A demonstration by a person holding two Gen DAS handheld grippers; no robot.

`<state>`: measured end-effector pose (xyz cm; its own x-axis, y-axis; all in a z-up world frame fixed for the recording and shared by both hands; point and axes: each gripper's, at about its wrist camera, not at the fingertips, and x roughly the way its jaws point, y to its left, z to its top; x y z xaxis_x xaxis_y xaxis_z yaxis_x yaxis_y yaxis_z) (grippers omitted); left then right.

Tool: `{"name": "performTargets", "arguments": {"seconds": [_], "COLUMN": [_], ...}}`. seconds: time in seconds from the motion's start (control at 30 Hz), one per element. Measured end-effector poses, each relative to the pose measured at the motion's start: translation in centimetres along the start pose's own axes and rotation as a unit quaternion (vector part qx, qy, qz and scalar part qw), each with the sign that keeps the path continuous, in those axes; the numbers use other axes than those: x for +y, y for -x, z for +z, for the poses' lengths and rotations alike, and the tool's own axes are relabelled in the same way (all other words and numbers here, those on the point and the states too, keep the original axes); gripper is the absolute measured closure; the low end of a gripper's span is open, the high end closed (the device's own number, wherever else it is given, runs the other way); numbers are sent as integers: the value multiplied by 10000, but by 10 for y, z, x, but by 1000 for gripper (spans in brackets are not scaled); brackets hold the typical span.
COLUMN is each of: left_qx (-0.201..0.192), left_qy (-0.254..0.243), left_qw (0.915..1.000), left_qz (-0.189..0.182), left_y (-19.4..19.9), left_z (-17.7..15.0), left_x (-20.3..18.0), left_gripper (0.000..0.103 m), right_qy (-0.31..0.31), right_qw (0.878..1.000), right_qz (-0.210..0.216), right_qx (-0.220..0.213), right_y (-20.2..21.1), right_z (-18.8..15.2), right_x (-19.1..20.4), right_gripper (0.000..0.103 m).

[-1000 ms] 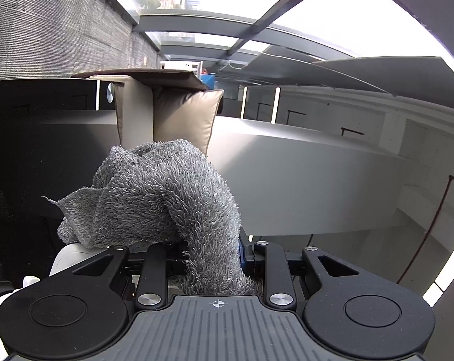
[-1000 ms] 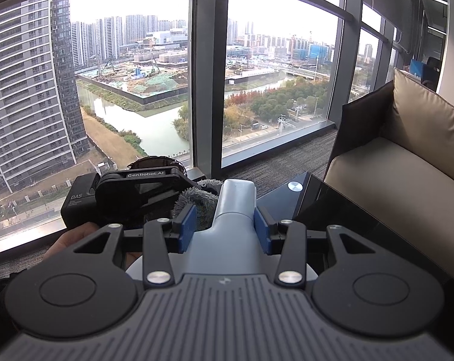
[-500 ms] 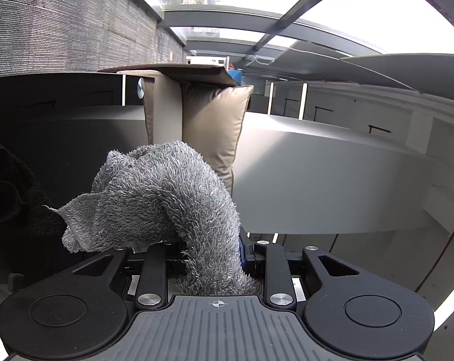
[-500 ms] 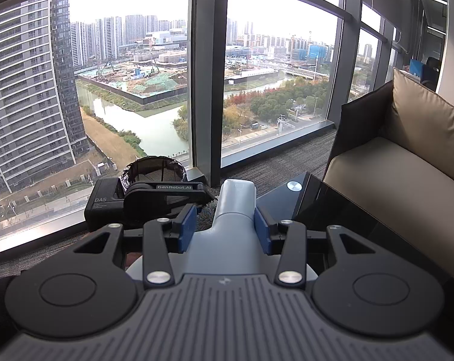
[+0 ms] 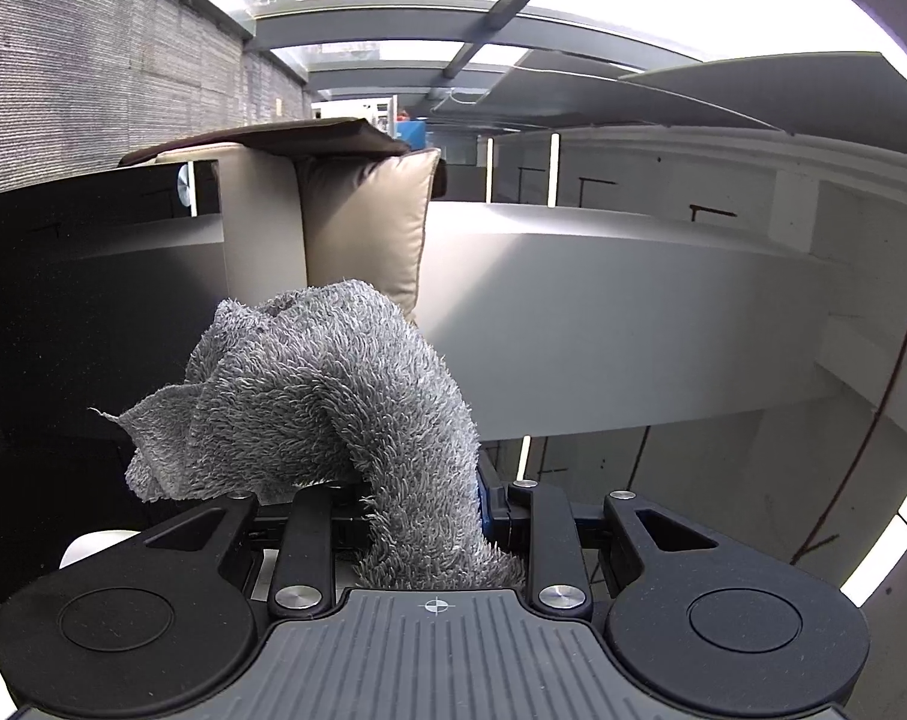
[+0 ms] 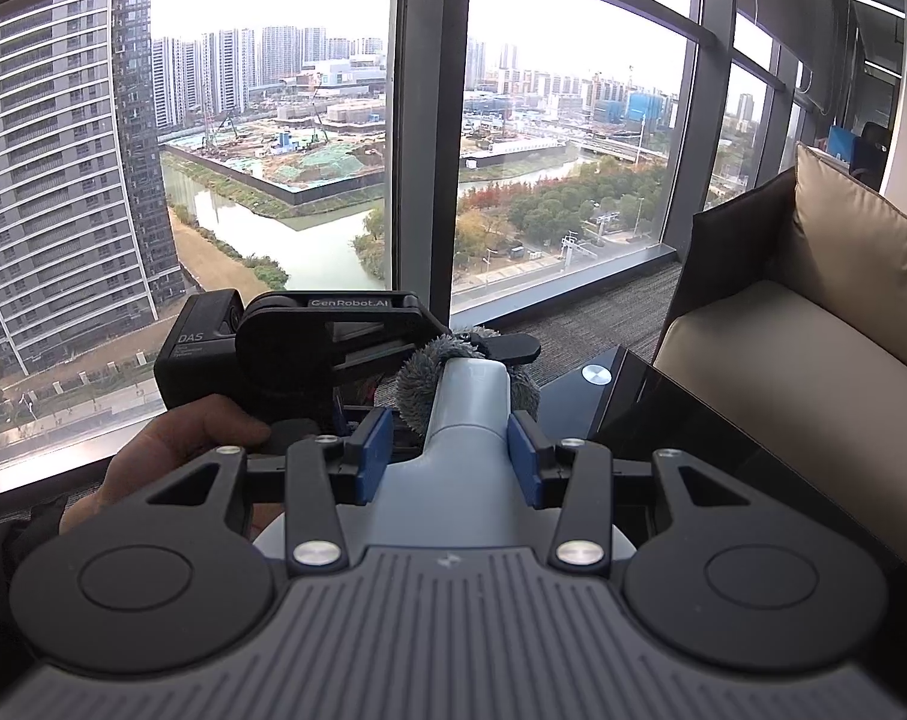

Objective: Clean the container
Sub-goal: 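Bring the cloth in the left gripper to the kettle base while the right gripper holds the kettle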

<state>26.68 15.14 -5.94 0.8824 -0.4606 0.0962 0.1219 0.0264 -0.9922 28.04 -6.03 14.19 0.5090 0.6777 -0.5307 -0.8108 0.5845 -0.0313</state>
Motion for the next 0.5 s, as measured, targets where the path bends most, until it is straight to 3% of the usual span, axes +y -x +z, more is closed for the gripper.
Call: {"name": "performTargets", "arguments": {"seconds": [0.1, 0.27, 0.33, 0.5], "left_qx": [-12, -18, -33, -39], "left_qy": [-288, -1392, -2204, -3153], "left_qw": [9996, 9899, 9737, 9439], "left_qz": [-11, 255, 580, 976], "left_y": [1, 2, -2, -9], "left_z": [-2, -16, -26, -40], "left_x": [-12, -46, -65, -89], "left_gripper": [79, 79, 79, 79], "right_qy": [25, 66, 82, 135], "right_qw": [10000, 10000, 10000, 9999], "right_qz": [-15, -41, -51, -82], "right_qx": [-2, -4, -5, -9], "right_y": [0, -1, -1, -1], "right_z": [0, -1, -1, -1], "right_x": [1, 2, 2, 4], "right_gripper": [58, 58, 58, 58]}}
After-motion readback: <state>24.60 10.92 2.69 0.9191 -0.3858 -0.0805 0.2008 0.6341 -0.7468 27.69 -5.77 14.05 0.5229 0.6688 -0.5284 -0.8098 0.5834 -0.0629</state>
